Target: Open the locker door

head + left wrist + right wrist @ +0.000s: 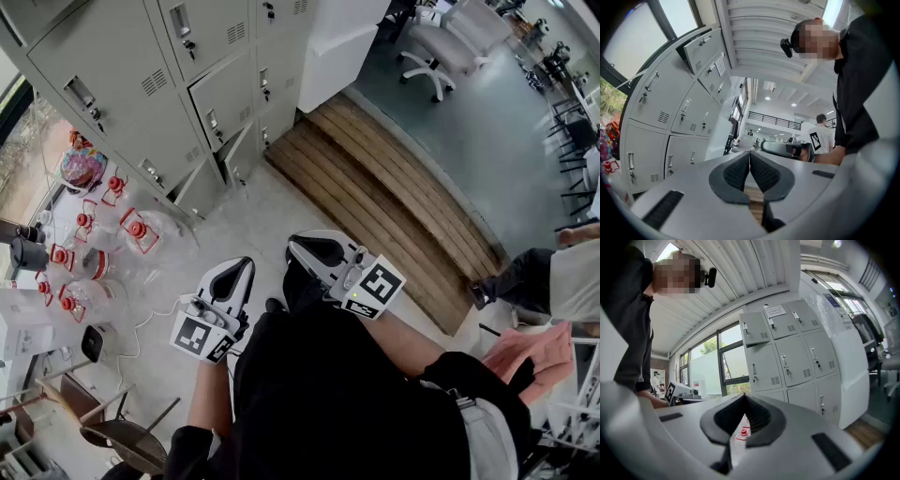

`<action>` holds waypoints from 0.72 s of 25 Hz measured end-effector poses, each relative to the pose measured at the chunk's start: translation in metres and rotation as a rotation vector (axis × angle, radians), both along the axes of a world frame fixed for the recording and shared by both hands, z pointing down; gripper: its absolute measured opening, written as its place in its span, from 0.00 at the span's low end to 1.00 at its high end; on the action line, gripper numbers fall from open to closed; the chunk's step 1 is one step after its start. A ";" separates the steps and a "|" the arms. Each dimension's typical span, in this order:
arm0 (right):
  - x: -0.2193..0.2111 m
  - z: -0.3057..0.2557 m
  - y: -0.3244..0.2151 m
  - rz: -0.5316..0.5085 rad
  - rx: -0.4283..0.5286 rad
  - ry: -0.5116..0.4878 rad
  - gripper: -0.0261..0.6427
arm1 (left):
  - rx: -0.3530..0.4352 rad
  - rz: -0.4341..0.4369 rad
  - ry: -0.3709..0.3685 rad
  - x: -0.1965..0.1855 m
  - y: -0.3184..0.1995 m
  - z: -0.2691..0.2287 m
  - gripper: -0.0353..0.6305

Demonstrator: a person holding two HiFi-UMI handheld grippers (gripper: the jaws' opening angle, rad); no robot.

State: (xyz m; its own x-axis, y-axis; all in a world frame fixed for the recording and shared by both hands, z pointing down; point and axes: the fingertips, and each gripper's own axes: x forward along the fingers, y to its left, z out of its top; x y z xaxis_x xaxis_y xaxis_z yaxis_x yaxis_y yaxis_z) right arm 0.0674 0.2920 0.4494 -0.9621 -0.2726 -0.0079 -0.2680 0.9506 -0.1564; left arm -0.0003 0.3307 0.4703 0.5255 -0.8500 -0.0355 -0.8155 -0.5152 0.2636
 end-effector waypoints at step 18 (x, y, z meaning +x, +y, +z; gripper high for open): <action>-0.030 -0.017 -0.005 -0.109 -0.001 -0.108 0.05 | -0.014 -0.009 0.023 -0.017 -0.003 0.005 0.08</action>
State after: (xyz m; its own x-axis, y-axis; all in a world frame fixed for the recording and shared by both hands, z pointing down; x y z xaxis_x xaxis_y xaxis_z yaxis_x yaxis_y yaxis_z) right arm 0.0378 0.2872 0.4324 -0.9795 -0.1667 -0.1127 -0.1448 0.9729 -0.1801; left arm -0.0174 0.3274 0.4748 0.5172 -0.8551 -0.0360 -0.8135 -0.5043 0.2896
